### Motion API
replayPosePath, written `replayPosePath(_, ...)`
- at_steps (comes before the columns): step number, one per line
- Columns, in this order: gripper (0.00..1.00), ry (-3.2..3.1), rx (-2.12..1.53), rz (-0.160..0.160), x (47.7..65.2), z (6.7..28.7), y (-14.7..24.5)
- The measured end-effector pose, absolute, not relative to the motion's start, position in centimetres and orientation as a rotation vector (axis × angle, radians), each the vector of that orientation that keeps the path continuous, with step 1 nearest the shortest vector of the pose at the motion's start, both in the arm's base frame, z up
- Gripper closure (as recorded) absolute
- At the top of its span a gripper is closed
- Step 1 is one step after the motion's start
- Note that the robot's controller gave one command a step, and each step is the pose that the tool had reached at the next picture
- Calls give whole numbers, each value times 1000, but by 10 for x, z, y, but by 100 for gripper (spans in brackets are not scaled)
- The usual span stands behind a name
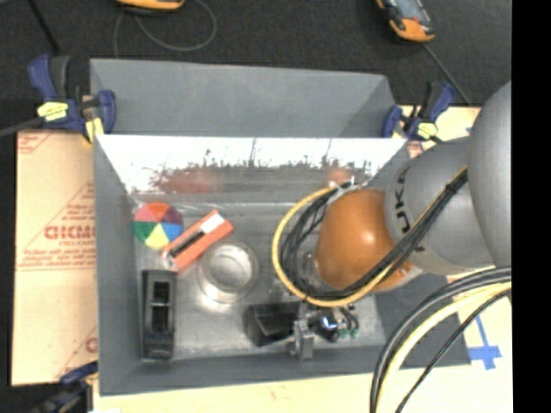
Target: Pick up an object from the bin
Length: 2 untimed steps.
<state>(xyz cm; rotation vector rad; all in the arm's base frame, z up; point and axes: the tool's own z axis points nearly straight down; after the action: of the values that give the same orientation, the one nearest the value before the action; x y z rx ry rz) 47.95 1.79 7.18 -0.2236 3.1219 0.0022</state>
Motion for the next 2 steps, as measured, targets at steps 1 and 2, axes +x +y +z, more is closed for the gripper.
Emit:
replayPosePath(1, 100, 3110, -326, -1, 476, 72, 14)
replayPosePath(2, 100, 3110, -326, -1, 476, 72, 14)
